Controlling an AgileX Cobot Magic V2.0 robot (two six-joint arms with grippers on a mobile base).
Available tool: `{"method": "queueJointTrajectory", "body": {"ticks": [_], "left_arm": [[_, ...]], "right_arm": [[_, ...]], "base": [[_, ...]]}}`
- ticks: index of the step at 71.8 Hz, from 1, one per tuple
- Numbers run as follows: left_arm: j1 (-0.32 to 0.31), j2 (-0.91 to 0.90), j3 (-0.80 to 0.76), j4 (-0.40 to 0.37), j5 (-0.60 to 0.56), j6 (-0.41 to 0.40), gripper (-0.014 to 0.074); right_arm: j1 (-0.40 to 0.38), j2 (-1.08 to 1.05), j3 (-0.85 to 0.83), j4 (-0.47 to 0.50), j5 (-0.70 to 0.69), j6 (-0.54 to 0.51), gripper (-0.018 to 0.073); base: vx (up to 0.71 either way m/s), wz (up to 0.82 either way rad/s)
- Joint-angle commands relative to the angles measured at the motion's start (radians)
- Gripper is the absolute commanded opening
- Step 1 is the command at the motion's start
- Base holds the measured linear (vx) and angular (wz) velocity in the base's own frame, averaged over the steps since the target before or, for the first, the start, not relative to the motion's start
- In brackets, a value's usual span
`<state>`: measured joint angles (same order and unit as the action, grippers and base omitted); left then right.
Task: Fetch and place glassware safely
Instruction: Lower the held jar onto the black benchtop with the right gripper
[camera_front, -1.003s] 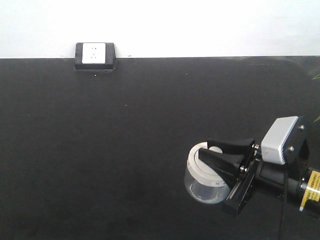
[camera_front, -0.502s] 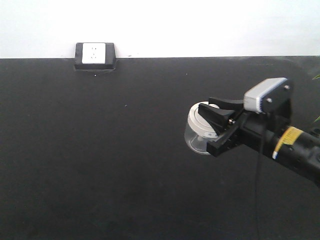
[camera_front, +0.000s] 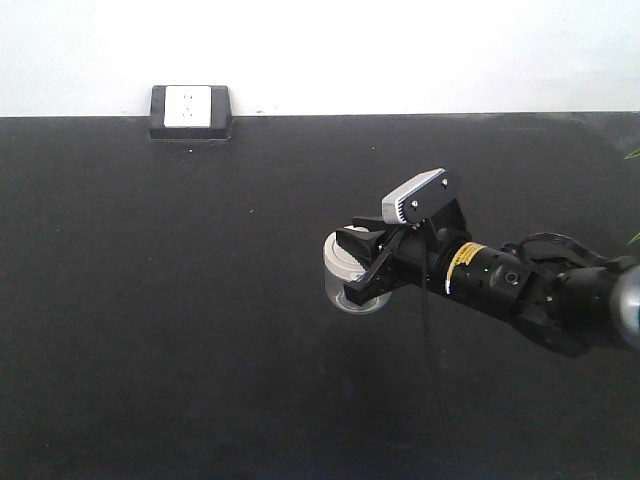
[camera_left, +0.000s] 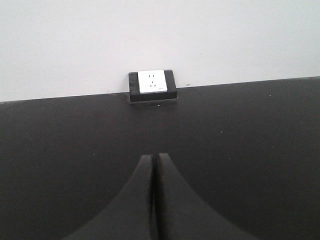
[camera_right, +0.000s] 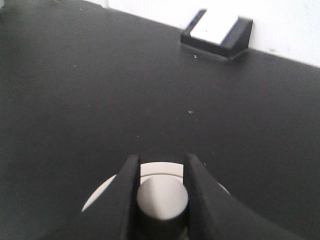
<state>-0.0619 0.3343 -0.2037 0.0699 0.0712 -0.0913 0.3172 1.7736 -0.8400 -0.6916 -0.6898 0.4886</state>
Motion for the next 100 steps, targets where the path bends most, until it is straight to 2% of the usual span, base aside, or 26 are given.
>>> {"method": "queueJointTrajectory", "body": {"ticks": [1,6,17,31,58,69,83,90,100], "left_arm": [[-0.004,0.010,-0.026,-0.002,-0.071,-0.008,-0.0007],[-0.004,0.010,-0.026,-0.002,-0.071,-0.008,-0.0007],[-0.004,0.010,-0.026,-0.002,-0.071,-0.008,-0.0007],[-0.004,0.010,-0.026,-0.002,-0.071,-0.008,-0.0007],[-0.004,0.010,-0.026,-0.002,-0.071,-0.008,-0.0007],[-0.004,0.010,-0.026,-0.002,-0.071,-0.008,-0.0007],[-0.004,0.010,-0.026,-0.002,-0.071,-0.008,-0.0007],[-0.004,0.010,-0.026,-0.002,-0.071,-0.008,-0.0007],[-0.004,0.010,-0.026,-0.002,-0.071,-0.008,-0.0007]], "right_arm": [[-0.003,0.000,-0.037,0.135,-0.112,-0.049,0.0011],[-0.003,0.033,-0.037,0.193,-0.142,-0.095,0.0013],[-0.003,0.097,-0.037,0.213,-0.237,-0.196,0.0017],[-0.003,0.151,-0.037,0.215,-0.318,-0.199,0.0025],[-0.003,0.223,-0.037,0.211,-0.352,-0.199,0.0076],[-0.003,0.226,-0.035,0.172,-0.349,-0.199,0.0164],[-0.003,0.225,-0.035,0.088,-0.348,-0.186,0.0342],[-0.003,0.216,-0.035,0.070,-0.348,-0.176,0.0428],[-0.003,0.177,-0.035,0.062,-0.342,-0.143,0.0505]], "base": [[0.00,0.00],[0.00,0.00],[0.00,0.00],[0.00,0.00],[0.00,0.00],[0.00,0.00],[0.00,0.00],[0.00,0.00],[0.00,0.00]]}}
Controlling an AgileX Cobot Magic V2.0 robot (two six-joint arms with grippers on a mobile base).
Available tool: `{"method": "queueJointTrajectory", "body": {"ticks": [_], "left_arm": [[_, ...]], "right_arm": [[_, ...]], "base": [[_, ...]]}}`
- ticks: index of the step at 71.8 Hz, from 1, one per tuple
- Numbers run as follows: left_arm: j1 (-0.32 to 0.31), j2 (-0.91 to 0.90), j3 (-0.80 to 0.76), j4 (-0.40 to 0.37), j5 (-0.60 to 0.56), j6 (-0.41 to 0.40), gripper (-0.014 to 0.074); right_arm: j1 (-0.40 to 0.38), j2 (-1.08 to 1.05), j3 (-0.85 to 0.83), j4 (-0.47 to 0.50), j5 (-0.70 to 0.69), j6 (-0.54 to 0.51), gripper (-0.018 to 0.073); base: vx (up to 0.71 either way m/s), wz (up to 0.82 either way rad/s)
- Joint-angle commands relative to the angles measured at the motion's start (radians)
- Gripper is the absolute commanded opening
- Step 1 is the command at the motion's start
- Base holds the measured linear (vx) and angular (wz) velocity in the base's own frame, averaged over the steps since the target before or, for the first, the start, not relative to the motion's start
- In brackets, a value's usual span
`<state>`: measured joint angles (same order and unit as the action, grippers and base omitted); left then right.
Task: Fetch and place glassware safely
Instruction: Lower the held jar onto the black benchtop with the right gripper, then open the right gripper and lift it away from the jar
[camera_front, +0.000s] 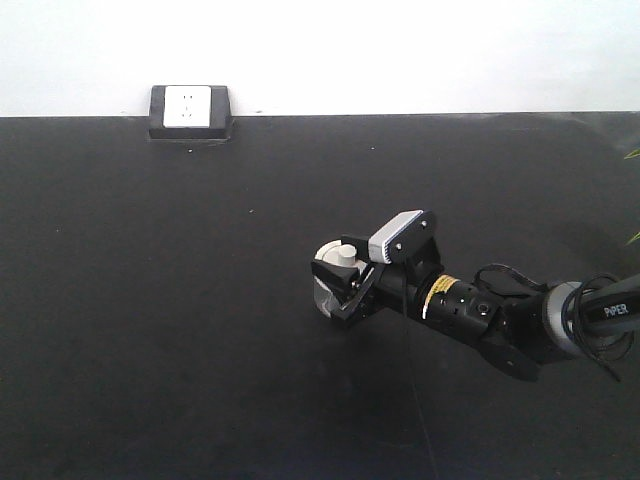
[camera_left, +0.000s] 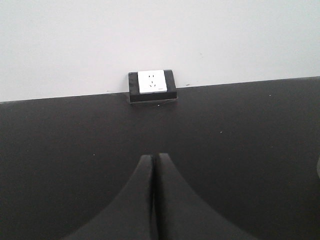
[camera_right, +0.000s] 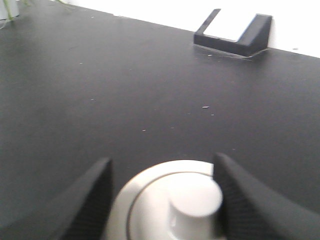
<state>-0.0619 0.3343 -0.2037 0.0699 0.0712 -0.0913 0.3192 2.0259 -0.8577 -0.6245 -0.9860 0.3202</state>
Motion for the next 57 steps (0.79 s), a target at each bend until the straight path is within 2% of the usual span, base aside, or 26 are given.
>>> {"method": "queueJointTrajectory", "body": {"ticks": [1,16,39,49,57], "left_arm": [[-0.004,0.010,-0.026,-0.002,-0.071,-0.008,-0.0007],[-0.004,0.010,-0.026,-0.002,-0.071,-0.008,-0.0007],[-0.004,0.010,-0.026,-0.002,-0.071,-0.008,-0.0007],[-0.004,0.010,-0.026,-0.002,-0.071,-0.008,-0.0007],[-0.004,0.010,-0.026,-0.002,-0.071,-0.008,-0.0007]], "right_arm": [[-0.005,-0.082,-0.018,-0.005,-0.044,0.027,0.0507],[-0.005,-0.234,-0.018,-0.010,0.099,0.102,0.0517],[-0.005,-0.593,-0.018,-0.017,0.520,0.236,0.0517],[-0.005,-0.759,-0.013,-0.017,0.723,0.253,0.0517],[-0.005,-0.883,0.022,-0.029,0.806,0.235,0.0517]], "base": [[0.00,0.00],[0.00,0.00],[0.00,0.00],[0.00,0.00],[0.00,0.00]]}}
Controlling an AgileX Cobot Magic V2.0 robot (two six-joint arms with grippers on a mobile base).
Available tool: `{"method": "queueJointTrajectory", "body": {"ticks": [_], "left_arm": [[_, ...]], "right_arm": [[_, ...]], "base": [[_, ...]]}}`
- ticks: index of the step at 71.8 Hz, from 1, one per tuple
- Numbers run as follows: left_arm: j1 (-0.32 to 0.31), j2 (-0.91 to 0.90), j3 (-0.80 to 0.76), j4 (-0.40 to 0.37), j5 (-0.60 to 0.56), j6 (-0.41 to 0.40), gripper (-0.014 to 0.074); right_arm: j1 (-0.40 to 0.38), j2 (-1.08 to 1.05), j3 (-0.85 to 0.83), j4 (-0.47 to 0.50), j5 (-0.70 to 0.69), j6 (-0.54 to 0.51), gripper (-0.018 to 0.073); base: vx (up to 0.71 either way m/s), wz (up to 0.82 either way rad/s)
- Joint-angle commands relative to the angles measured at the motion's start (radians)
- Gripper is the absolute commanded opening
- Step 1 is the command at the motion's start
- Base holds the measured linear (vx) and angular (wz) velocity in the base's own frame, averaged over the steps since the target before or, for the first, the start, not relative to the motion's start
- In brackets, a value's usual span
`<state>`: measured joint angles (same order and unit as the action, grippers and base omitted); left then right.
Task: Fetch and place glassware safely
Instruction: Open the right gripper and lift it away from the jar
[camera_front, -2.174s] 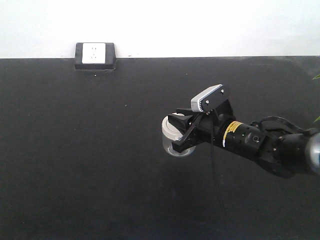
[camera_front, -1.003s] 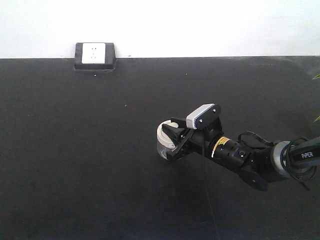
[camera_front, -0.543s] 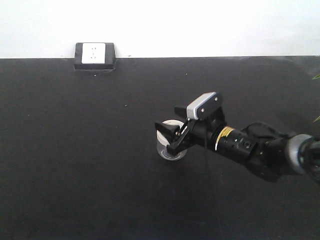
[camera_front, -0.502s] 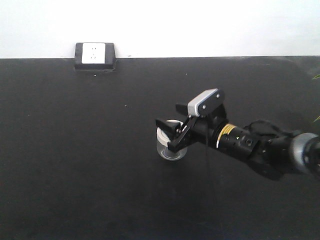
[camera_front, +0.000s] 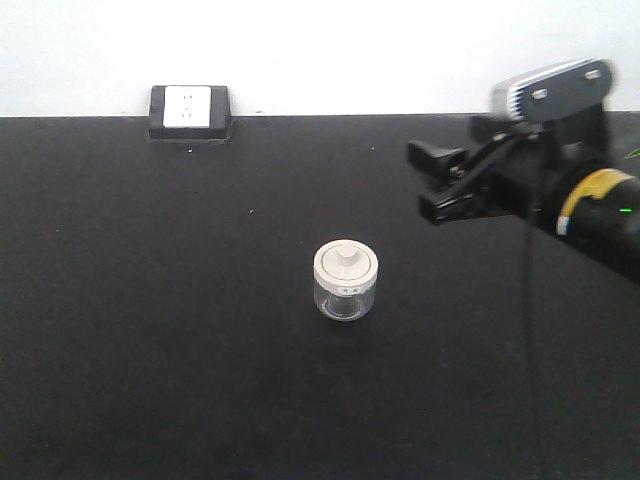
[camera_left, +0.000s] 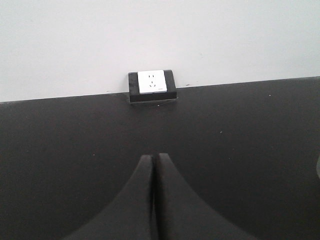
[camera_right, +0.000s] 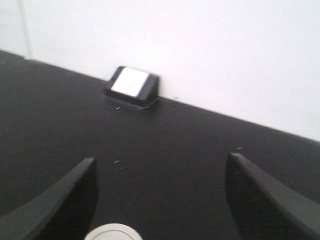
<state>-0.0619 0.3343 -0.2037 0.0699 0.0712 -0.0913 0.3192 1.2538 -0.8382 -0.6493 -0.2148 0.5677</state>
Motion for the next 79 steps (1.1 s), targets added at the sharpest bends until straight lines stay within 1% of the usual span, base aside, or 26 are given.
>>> {"method": "queueJointTrajectory", "body": {"ticks": [1,18,37,44,50,59,66,79], "left_arm": [[-0.004,0.010,-0.026,-0.002,-0.071,-0.008,-0.0007],[-0.004,0.010,-0.026,-0.002,-0.071,-0.008,-0.0007],[-0.004,0.010,-0.026,-0.002,-0.071,-0.008,-0.0007],[-0.004,0.010,-0.026,-0.002,-0.071,-0.008,-0.0007],[-0.004,0.010,-0.026,-0.002,-0.071,-0.008,-0.0007],[-0.004,0.010,-0.026,-0.002,-0.071,-0.008,-0.0007],[-0.004,0.010,-0.026,-0.002,-0.071,-0.008,-0.0007],[-0.004,0.010,-0.026,-0.002,-0.071,-0.008,-0.0007]], "right_arm": [[-0.005,-0.127,0.010,-0.009,0.041,-0.012,0.0517],[-0.005,-0.390,0.156,-0.009,0.135,0.007,0.0517],[-0.005,-0.681,0.238,-0.008,0.377,0.025,0.0517],[-0.005,-0.788,0.258,-0.007,0.447,0.025,0.0517],[-0.005,-0.880,0.289,0.022,0.498,0.025,0.0517],[-0.005,-1.012,0.346,0.073,0.525,0.013,0.0517],[-0.005,-1.091,0.397,0.122,0.535,-0.034,0.0517],[-0.005,-1.157,0.467,0.285,0.543,-0.162,0.0517]], "base": [[0.00,0.00],[0.00,0.00],[0.00,0.00],[0.00,0.00],[0.00,0.00],[0.00,0.00],[0.00,0.00],[0.00,0.00]]}}
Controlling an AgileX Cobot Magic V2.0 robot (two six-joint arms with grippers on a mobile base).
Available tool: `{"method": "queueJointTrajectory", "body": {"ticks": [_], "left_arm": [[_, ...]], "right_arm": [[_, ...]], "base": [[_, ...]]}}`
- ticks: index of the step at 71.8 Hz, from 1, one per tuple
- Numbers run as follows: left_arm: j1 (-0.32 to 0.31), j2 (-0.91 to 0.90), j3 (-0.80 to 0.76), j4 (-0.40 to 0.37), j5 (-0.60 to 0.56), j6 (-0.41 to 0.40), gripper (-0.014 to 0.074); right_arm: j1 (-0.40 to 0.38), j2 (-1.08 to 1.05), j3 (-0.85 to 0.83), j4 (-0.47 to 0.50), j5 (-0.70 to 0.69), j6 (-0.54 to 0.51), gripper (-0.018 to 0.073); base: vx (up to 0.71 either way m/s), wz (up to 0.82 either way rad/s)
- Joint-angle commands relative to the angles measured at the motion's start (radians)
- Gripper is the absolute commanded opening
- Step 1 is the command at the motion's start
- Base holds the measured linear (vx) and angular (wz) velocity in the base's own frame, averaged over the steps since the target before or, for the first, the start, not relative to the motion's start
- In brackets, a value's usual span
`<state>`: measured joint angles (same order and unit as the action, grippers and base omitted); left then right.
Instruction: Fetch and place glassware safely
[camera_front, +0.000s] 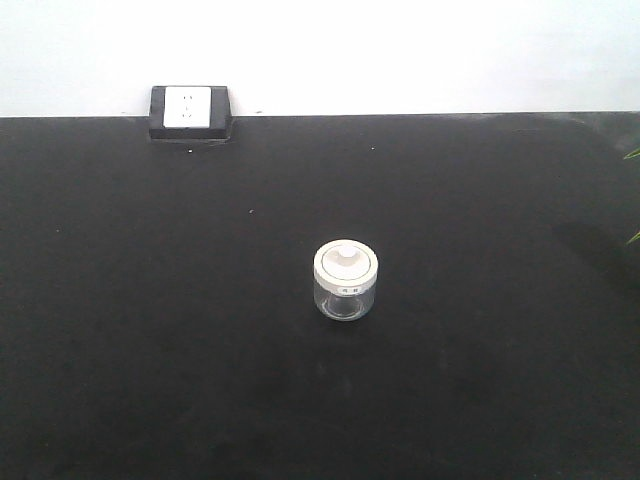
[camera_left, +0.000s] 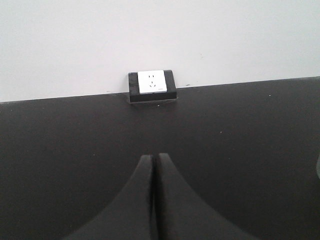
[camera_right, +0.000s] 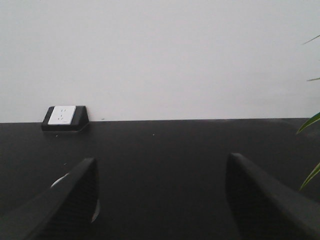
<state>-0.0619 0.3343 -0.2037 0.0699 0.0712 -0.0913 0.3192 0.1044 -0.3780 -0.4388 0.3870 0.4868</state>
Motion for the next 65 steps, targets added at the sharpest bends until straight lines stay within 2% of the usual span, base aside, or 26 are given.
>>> {"method": "queueJointTrajectory", "body": {"ticks": [1,14,34,42,51,65], "left_arm": [[-0.004,0.010,-0.026,-0.002,-0.071,-0.008,-0.0007],[-0.004,0.010,-0.026,-0.002,-0.071,-0.008,-0.0007],[-0.004,0.010,-0.026,-0.002,-0.071,-0.008,-0.0007],[-0.004,0.010,-0.026,-0.002,-0.071,-0.008,-0.0007],[-0.004,0.010,-0.026,-0.002,-0.071,-0.008,-0.0007],[-0.004,0.010,-0.026,-0.002,-0.071,-0.008,-0.0007]], "right_arm": [[-0.005,-0.009,0.011,0.086,-0.057,-0.094,0.0517],[-0.005,-0.009,0.038,0.175,-0.038,-0.220,0.0517],[-0.005,-0.009,0.038,0.173,-0.026,-0.225,0.0515],[-0.005,-0.009,0.038,0.173,-0.026,-0.234,0.0480],[-0.005,-0.009,0.038,0.173,-0.026,-0.235,0.0358],[-0.005,-0.009,0.038,0.166,-0.026,-0.239,-0.0015]], "base": [[0.00,0.00],[0.00,0.00],[0.00,0.00],[0.00,0.00],[0.00,0.00],[0.00,0.00]]}}
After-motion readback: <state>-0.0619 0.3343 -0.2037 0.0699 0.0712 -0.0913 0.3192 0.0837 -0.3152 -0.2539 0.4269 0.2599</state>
